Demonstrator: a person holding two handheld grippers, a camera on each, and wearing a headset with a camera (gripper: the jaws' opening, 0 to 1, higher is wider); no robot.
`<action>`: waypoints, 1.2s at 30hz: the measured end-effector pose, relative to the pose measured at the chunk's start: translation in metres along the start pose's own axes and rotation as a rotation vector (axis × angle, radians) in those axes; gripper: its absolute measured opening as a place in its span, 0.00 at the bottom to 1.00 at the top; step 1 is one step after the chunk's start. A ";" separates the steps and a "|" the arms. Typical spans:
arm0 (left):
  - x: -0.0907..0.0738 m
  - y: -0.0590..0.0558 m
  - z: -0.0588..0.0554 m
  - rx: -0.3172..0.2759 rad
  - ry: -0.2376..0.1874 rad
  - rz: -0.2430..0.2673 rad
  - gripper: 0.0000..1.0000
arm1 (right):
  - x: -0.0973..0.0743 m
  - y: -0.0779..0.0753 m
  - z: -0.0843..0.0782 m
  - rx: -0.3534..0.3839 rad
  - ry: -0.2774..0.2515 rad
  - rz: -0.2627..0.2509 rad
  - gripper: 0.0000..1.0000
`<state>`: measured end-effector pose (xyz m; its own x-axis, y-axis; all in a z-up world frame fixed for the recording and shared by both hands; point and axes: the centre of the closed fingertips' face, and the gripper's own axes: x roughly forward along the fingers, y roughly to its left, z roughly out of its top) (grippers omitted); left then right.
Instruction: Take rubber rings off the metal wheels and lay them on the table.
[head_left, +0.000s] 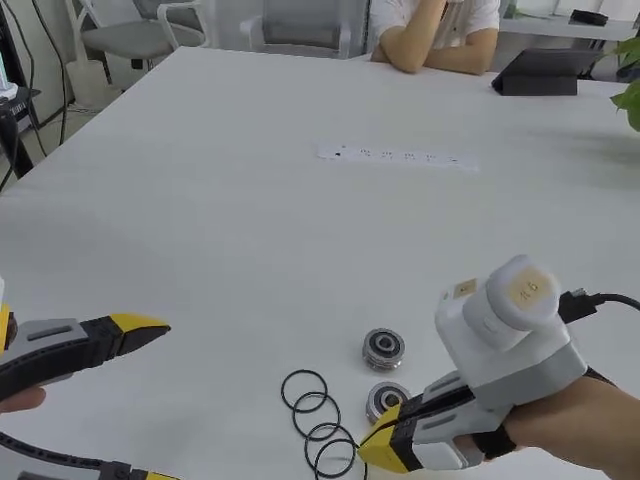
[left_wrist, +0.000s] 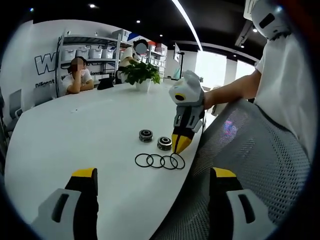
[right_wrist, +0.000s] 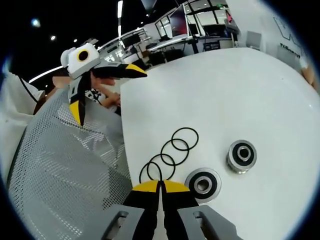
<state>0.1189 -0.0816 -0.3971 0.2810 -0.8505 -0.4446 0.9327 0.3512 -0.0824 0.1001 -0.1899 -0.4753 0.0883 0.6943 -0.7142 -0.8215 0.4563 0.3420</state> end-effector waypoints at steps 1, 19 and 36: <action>0.000 0.000 0.000 0.000 0.001 0.000 0.91 | 0.000 0.000 0.001 0.000 -0.004 -0.001 0.00; 0.001 -0.002 0.004 0.005 -0.002 -0.002 0.92 | -0.022 0.003 0.039 -0.039 -0.147 -0.021 0.10; -0.002 -0.005 0.010 0.021 -0.007 -0.018 0.97 | -0.077 0.005 0.075 -0.126 -0.322 -0.134 0.36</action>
<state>0.1156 -0.0857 -0.3864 0.2653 -0.8596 -0.4368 0.9422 0.3272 -0.0718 0.1318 -0.1998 -0.3728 0.3563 0.7815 -0.5122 -0.8515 0.4972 0.1663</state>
